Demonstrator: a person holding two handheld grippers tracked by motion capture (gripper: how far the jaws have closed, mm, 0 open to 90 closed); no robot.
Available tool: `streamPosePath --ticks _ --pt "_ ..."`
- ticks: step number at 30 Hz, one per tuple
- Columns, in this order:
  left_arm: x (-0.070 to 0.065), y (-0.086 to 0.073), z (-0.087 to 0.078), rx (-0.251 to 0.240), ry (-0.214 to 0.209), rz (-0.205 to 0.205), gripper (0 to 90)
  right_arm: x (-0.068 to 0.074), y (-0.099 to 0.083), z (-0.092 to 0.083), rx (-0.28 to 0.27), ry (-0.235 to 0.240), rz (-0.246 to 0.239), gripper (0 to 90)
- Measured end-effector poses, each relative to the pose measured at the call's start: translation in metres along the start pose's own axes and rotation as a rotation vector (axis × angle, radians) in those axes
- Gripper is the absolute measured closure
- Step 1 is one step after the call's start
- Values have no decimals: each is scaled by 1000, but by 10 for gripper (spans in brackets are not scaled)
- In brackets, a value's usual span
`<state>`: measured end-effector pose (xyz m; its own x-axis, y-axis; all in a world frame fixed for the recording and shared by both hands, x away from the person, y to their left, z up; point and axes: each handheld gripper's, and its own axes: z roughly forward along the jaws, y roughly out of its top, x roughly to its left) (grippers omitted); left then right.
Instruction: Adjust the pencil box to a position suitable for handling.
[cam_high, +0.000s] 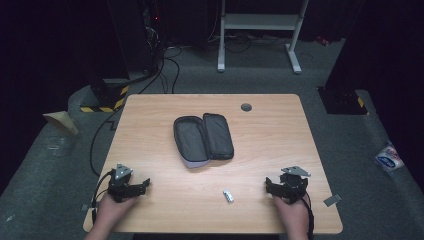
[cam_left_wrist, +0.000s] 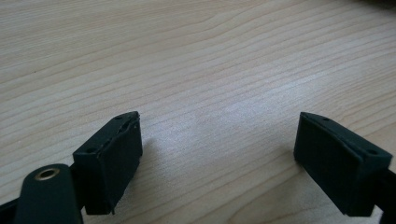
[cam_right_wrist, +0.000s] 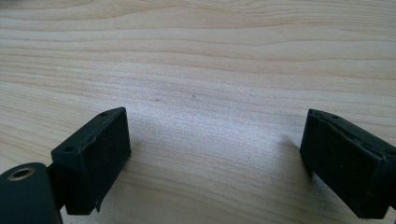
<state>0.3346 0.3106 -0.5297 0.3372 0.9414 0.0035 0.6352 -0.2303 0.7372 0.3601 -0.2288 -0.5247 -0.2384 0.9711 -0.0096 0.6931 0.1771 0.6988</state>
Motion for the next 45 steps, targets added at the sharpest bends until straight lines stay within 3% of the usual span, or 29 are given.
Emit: streamPosePath --ticks 17,23,31,36,39,42,45 --pt "-1 2 2 11 -15 19 115 0 0 0 1 19 -21 81" --pt "0 4 5 32 17 -20 53 1 0 0 0 24 -29 82" --pt "0 1 2 25 10 -5 56 0 0 0 0 25 -30 82" --pt "2 -1 -1 4 5 -4 121 1 -1 -1 -2 24 -30 88" --pt "3 -1 -2 2 2 -4 190 1 -1 -1 -3 22 -28 91" --pt "2 4 -3 12 -5 12 318 1 -1 -1 -3 22 -28 92" --pt "0 5 -3 6 -7 28 365 1 -1 -1 -3 23 -28 93"
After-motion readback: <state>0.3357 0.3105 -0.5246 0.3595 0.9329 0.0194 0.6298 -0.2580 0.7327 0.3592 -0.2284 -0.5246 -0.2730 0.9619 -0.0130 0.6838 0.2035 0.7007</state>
